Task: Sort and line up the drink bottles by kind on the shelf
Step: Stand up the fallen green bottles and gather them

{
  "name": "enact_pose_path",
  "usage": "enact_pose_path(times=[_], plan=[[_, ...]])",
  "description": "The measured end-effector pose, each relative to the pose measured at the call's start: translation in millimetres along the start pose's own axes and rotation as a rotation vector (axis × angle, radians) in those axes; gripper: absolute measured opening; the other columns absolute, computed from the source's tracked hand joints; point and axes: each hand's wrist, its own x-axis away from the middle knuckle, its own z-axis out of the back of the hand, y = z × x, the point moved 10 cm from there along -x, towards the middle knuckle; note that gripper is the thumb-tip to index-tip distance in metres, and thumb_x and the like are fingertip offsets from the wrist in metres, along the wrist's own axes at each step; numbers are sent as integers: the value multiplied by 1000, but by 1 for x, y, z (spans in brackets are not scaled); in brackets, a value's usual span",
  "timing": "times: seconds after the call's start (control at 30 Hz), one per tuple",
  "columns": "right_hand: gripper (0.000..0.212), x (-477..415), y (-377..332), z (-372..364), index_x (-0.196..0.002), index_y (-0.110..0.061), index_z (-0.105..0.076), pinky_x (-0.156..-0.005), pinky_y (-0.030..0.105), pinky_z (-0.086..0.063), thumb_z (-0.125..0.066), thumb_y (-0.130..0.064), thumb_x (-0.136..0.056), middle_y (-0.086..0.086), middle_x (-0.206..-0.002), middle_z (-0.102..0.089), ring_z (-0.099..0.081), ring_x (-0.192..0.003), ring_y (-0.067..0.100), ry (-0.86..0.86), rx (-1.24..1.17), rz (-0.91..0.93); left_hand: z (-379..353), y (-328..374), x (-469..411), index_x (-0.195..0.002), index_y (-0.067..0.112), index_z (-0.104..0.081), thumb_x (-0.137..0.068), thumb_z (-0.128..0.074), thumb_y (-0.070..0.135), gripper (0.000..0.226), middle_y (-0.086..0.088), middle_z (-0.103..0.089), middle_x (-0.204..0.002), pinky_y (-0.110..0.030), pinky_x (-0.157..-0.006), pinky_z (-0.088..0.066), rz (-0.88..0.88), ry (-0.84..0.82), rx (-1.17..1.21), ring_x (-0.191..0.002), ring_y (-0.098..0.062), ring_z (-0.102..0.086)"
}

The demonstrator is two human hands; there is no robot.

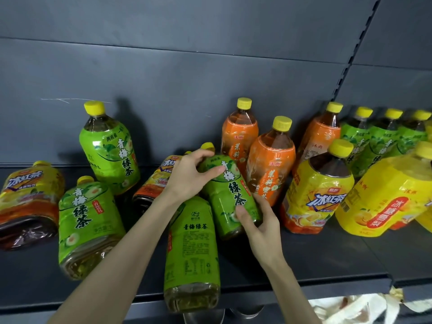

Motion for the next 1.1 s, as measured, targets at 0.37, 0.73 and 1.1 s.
enact_pose_path(times=[0.37, 0.73, 1.1], plan=[[49, -4, -13, 1, -114, -29, -48, -80, 7, -47, -77, -20, -75, -16, -108, -64, -61, -100, -11, 5, 97, 118, 11, 40, 17, -122, 6, -54, -69, -78, -3, 59, 12, -63, -116, -17, -86, -50, -139, 71, 407, -108, 0, -62], [63, -8, -16, 4, -124, -16, -52, -87, 30, -54, -83, -25, -71, -9, -111, -63, -60, -104, 8, 68, 272, 160, 13, 46, 32, -126, 13, -57, -64, -84, 15, 68, 9, -51, -117, -14, -96, -45, -161, 112, 209, -112, -1, -54], [49, -21, -13, -3, -116, -12, -54, -84, 23, -49, -80, -20, -76, 2, -116, -61, -56, -104, 12, 57, 434, 218, 13, 34, 31, -132, 23, -52, -71, -79, 14, 67, 1, -57, -131, -43, -97, -50, -153, 45, 162, -123, -15, -52]])
